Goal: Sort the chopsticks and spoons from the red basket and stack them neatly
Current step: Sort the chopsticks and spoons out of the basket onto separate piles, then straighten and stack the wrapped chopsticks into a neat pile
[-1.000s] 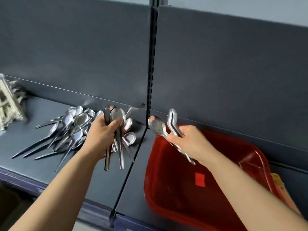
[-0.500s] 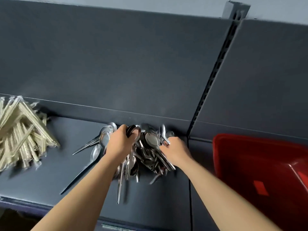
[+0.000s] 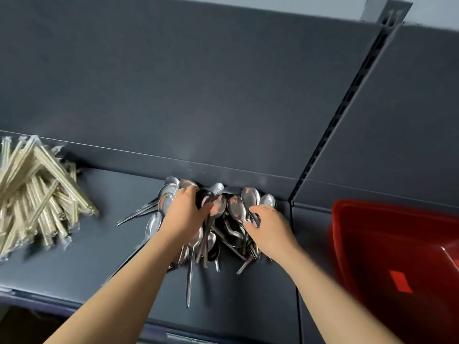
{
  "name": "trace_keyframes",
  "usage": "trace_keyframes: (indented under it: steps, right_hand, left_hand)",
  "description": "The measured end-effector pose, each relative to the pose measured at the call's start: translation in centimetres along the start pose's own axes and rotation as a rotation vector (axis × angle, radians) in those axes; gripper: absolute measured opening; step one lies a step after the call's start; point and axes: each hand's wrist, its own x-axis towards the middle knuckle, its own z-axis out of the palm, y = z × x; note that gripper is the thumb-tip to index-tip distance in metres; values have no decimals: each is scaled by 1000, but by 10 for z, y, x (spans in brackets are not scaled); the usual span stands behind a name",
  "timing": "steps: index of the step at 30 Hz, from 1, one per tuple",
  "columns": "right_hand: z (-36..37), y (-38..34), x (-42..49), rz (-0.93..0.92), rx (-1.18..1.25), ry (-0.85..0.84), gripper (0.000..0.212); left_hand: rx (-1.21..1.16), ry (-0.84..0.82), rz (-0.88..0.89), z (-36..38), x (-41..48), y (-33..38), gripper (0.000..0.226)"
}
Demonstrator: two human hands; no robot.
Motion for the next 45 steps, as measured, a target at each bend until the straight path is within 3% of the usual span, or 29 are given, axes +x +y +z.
trace_keyframes:
  steps: [3,6,10,15,19,23,26,32,40,43,45]
  right_hand:
    - [-2,-13,-3,-120,6,38,42]
    - [6,-33,-6,-228,12,50,41]
    - [30,-80,-2,-370,17,36,37]
    - [92,-165,12,-438,211,-62,31]
    - [147,-239,31,-400,233,-132,39]
    - [186,-307,54,-245,247,-154,43]
    - [209,-338,70,-135,181,-127,53]
    - [234,-365,83,-23,54,-25,68]
    - [239,-361,91,106,39,-7,12]
    - [240,-357,93,106,15,-55,7]
    - [237,-354,94,96,54,-47,6]
  left_hand:
    - [136,-1,126,-22,-16,-1,46]
    - [329,4,184,-55,-39,-15,38]
    - [325,113,106,-111,-67,-61,32]
    - [378,299,-104,-187,-80,-148,28]
    - [345,373,-283,-241,-68,-226,31]
    - [238,297,-367,-275,-39,-291,43]
    - [159,186,-335,-285,-14,-312,48]
    - [104,38,-262,-275,25,-322,35]
    - [0,-78,-299,-278,41,-336,39]
    - [0,-109,-281,-282,42,-339,34]
    - [41,-46,-245,-286,42,-340,34]
